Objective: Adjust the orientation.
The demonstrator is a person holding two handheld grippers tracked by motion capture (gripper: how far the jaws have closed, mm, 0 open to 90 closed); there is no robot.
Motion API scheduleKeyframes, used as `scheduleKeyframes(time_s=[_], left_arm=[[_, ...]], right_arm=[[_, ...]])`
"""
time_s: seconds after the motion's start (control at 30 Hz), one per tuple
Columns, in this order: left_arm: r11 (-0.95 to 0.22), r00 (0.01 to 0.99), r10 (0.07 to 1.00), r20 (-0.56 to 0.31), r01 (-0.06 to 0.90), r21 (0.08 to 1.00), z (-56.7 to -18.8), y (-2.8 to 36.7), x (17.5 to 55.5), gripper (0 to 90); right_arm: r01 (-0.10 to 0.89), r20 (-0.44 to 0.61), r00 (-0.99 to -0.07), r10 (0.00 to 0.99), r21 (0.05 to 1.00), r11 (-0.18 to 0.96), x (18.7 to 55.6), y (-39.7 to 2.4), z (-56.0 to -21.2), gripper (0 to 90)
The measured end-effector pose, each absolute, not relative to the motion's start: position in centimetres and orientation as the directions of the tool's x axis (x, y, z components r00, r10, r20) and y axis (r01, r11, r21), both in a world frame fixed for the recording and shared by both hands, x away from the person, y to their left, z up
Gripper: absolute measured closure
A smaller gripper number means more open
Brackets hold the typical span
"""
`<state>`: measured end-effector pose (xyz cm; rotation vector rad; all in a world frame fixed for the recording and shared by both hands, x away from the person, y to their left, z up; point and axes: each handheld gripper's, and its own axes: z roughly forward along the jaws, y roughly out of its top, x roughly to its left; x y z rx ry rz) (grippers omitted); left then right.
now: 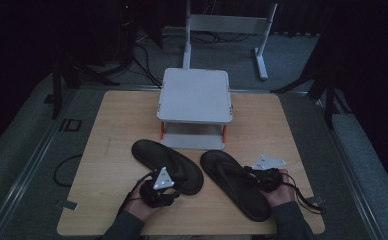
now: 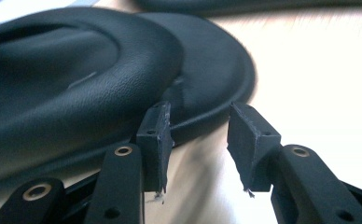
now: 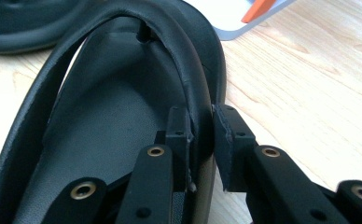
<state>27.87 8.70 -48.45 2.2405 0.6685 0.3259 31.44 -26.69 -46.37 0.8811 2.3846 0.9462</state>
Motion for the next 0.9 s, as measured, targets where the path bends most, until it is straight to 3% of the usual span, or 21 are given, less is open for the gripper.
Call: scheduleKeyframes(time_s=[0.17, 0.4, 0.53, 0.67, 0.77, 0.9], left_arm=[[-0.570, 0.829, 0.558, 0.037, 0.351, 0.742, -48.1, 7.7, 28.3, 58.1], [-0.523, 0.773, 0.622, 0.126, 0.291, 0.801, -45.9, 10.5, 27.1, 47.1], [-0.560, 0.770, 0.617, 0.164, 0.283, 0.779, -45.8, 11.3, 29.2, 38.4], [-0.612, 0.799, 0.572, 0.186, 0.265, 0.745, -46.6, 10.4, 30.7, 35.8], [-0.638, 0.816, 0.546, 0.190, 0.259, 0.725, -46.9, 9.8, 31.2, 37.1], [-0.650, 0.817, 0.539, 0.205, 0.249, 0.718, -46.4, 9.7, 30.6, 48.8]], right_arm=[[0.411, -0.143, -0.694, 0.706, 0.727, 0.551, 31.4, -27.2, -46.4, 75.8], [0.427, -0.141, -0.673, 0.726, 0.728, 0.537, 31.0, -28.5, -46.4, 76.1], [0.428, -0.137, -0.672, 0.728, 0.730, 0.533, 31.0, -28.7, -46.4, 76.0], [0.429, -0.134, -0.673, 0.727, 0.730, 0.532, 31.0, -28.7, -46.4, 75.9], [0.430, -0.129, -0.674, 0.727, 0.732, 0.528, 31.0, -28.8, -46.4, 75.8], [0.427, -0.127, -0.678, 0.724, 0.734, 0.528, 31.0, -28.9, -46.3, 76.2]])
